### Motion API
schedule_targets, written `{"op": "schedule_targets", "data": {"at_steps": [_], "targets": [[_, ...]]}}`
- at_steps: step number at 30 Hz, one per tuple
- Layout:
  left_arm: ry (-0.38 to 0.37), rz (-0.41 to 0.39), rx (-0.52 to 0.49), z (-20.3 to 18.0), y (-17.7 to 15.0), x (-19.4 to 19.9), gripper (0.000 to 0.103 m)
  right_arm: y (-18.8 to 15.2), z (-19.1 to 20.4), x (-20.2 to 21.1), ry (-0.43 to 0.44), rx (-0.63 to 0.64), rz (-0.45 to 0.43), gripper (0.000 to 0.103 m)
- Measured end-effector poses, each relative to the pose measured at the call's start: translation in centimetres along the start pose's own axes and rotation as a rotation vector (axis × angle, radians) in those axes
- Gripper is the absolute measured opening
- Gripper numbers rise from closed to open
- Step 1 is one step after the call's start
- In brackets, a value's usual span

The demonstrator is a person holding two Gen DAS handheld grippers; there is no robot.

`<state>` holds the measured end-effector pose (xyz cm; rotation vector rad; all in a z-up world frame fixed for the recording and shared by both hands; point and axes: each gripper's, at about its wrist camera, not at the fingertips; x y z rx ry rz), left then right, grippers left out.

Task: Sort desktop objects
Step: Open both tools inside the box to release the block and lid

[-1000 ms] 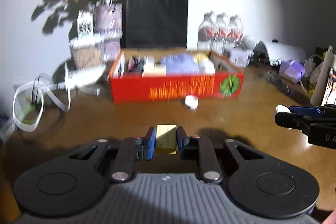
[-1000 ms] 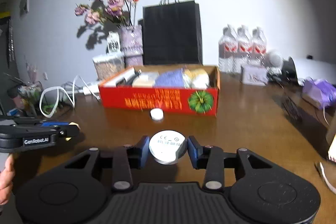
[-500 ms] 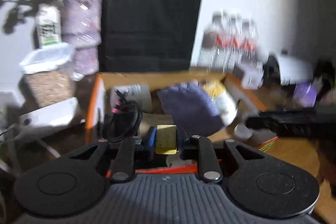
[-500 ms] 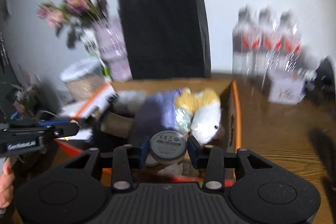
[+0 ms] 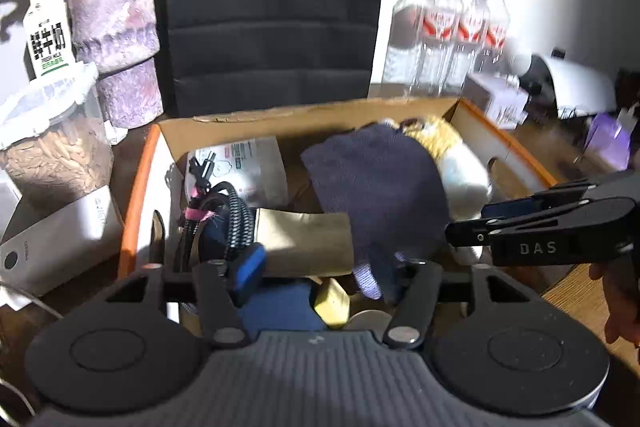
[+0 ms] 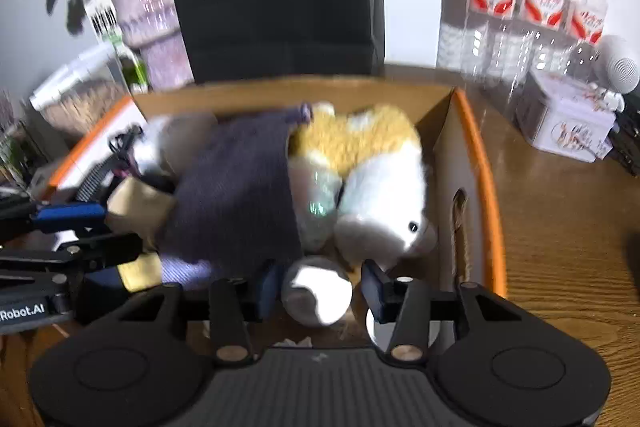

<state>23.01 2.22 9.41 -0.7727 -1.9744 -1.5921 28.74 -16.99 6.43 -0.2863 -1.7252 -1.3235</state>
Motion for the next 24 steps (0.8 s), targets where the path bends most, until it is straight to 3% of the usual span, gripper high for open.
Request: {"op": "schedule_targets", "data": {"at_steps": [2,5,14,18,24], "targets": [[-0.004,-0.027,0.0,-0.4,0.0,1.1,0.079,0.2,0.0,1.3,0.001,-0.001,-0.031,0.051],[0.001,-0.066,-0.003,-1.0,-0.8,3.3,0.086,-0.4,0.5,3.8,-0.045,0.007,-0.093,0.058],[0.02,-0.166,0.026,-2.8,-7.7,10.4,0.098,-7.2,4.7,11.8,-0.096,0.109,-0.283,0.065],[0.017,-0.152,0.034,-2.8,-12.1,11.4,0.1,-11.7,6.8,12.6,-0.085,0.162,-0.265,0.066],[0.057,-0.142,0.121,-1.8,-18.1,12.7,0.101,-17.8,8.6,13.7,-0.032,0.138,-0.243,0.066]]}}
Point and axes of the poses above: each gripper's, at about its wrist camera, not at the fingertips, and x roughly against the way its jaws point, z to its left, y to its top, and after that the axes turned 12 degrees about x, right-handed
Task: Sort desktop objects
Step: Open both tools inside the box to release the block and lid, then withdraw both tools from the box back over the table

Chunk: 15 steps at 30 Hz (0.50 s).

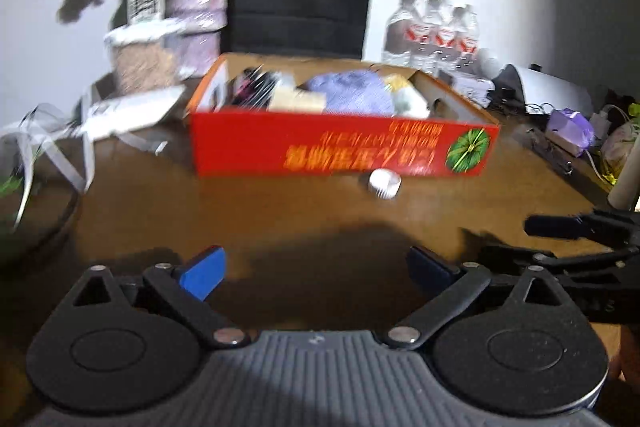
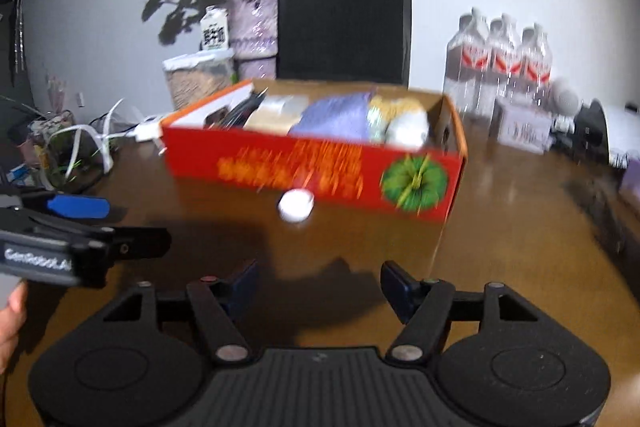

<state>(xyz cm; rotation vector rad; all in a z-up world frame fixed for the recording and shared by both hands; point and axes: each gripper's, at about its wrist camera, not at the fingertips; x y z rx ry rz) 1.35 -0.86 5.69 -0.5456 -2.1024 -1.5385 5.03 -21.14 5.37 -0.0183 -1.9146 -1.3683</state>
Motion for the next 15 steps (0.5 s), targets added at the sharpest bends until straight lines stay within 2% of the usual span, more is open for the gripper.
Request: {"op": "schedule_targets", "data": {"at_steps": [7,9,15], "targets": [[0.045,-0.021,-0.007,1.6,-3.9,2.9,0.103,-4.5,1.9,3.2,-0.006,-0.033,0.002,0.07],[0.049,-0.038,-0.008,1.6,-4.2,3.3,0.103,-4.9,2.2,4.0,0.005,-0.034,-0.013,0.076],[0.048,-0.048,-0.02,1.4,-4.4,3.4,0.103,-5.4,2.3,4.3,-0.009,-0.049,-0.026,0.077]]}}
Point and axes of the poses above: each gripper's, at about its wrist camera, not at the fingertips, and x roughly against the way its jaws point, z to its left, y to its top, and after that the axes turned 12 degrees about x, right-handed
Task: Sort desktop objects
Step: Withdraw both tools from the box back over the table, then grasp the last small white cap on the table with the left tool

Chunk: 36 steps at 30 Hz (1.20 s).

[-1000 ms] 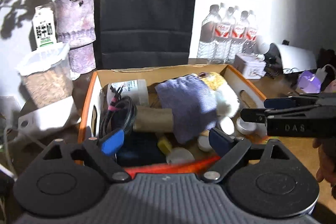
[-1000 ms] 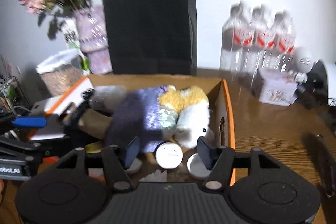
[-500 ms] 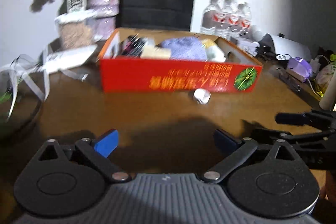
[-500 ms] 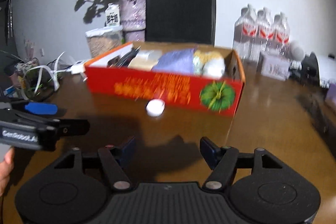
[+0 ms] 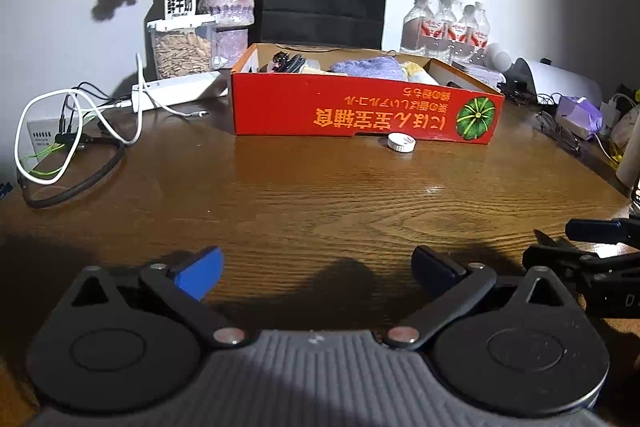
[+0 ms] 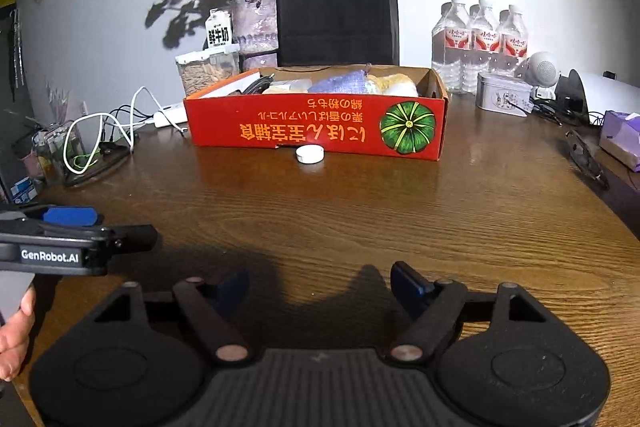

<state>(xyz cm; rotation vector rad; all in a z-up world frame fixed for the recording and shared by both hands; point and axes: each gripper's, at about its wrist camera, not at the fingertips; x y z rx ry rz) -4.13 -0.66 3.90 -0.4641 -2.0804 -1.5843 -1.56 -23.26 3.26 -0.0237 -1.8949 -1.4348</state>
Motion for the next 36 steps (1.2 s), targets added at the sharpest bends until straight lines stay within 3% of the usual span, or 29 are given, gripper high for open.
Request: {"op": "schedule_targets", "data": {"at_steps": [7,12,14,18,24,26,27,29,32,36], "targets": [[-0.014,0.002,-0.003,-0.2,0.3,-0.3,0.103,0.0,-0.1,0.0,0.017,-0.007,0.007,0.077],[-0.082,-0.011,-0.017,-2.4,3.1,-2.6,0.102,1.1,-2.2,-0.8,0.036,-0.059,0.02,0.077],[-0.108,-0.022,-0.048,-4.1,4.4,-4.4,0.091,1.7,-3.0,-1.2,0.017,-0.058,0.02,0.075],[-0.135,0.027,-0.071,-7.1,6.6,-9.3,0.079,3.2,-4.5,-2.4,-0.016,-0.018,0.021,0.075],[-0.071,0.085,-0.031,-9.2,8.1,-14.5,0.061,4.9,-7.0,-5.0,-0.018,0.003,0.044,0.073],[-0.051,0.108,-0.023,-9.5,8.0,-15.5,0.046,5.2,-7.5,-6.0,-0.013,0.004,0.06,0.071],[-0.035,0.093,-0.033,-9.7,7.9,-15.5,0.044,5.3,-7.7,-6.4,-0.012,0.002,0.064,0.069],[-0.014,0.083,-0.071,-10.2,7.5,-15.6,0.03,5.5,-8.1,-7.1,-0.007,-0.004,0.072,0.068],[-0.011,0.084,-0.071,-10.3,7.3,-15.2,0.029,5.6,-8.2,-7.7,0.002,-0.002,0.068,0.068],[-0.008,0.109,-0.048,-9.8,6.7,-13.4,0.029,5.2,-7.7,-7.7,0.026,-0.008,0.073,0.058]]}}
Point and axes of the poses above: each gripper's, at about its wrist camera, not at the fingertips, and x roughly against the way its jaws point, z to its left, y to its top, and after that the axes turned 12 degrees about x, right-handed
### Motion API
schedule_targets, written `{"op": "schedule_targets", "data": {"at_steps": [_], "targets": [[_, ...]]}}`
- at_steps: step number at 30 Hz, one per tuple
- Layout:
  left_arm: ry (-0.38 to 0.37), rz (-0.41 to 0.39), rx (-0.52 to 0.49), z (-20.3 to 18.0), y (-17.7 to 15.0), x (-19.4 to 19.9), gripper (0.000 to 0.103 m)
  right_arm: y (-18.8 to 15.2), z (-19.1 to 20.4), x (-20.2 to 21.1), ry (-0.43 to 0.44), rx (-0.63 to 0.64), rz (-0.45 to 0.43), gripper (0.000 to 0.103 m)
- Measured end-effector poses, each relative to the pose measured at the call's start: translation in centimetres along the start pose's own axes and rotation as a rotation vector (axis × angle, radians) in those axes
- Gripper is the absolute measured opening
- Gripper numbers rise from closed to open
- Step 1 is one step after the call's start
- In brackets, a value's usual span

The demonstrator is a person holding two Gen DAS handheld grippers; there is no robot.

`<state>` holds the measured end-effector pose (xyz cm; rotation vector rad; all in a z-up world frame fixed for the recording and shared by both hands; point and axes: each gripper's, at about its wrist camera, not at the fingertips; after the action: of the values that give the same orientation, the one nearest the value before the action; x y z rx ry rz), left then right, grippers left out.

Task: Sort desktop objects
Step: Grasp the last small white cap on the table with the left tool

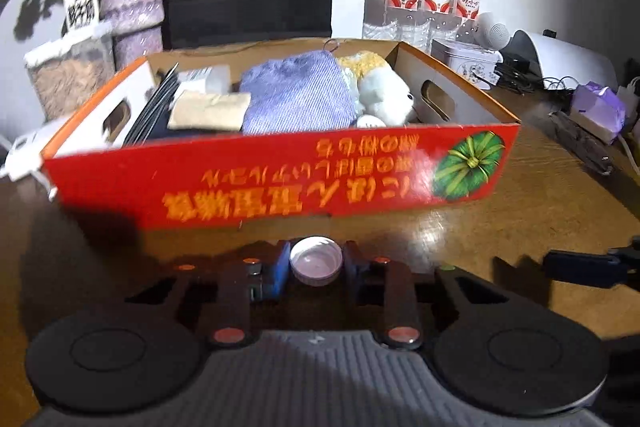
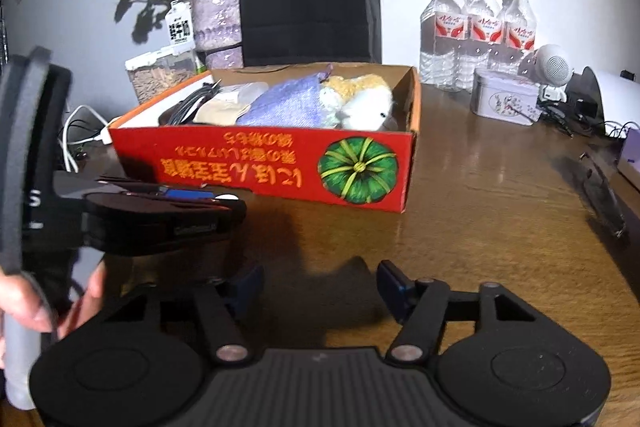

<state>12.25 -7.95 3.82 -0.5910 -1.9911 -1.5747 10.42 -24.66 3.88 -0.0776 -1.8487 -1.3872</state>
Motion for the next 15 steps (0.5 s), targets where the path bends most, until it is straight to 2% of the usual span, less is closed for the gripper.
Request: {"op": "schedule_targets", "data": {"at_steps": [3,5,7,11,15], "targets": [[-0.013,0.004,0.01,0.7,-1.4,2.5,0.029,-0.5,0.7,0.8,0.013,0.0,-0.007,0.05],[-0.011,-0.005,0.002,1.0,-2.4,4.3,0.029,-0.9,1.3,1.5,0.012,-0.002,-0.012,0.034],[-0.016,-0.005,0.002,1.5,-3.3,6.1,0.029,-1.3,1.9,2.2,0.018,-0.006,-0.013,0.009],[-0.01,-0.02,0.007,2.8,-4.9,9.3,0.029,-2.0,3.6,4.4,0.013,-0.003,-0.059,0.002],[0.001,-0.055,0.027,4.4,-6.0,12.5,0.029,-2.6,5.2,7.1,-0.014,-0.008,-0.123,0.001]]}}
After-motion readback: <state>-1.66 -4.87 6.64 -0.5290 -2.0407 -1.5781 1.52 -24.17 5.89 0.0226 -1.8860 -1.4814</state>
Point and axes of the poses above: each gripper's, at about its wrist camera, not at the fingertips, and x roughly against the way its jaws point, z to its left, y to its top, and after that the axes turned 12 degrees about x, right-handed
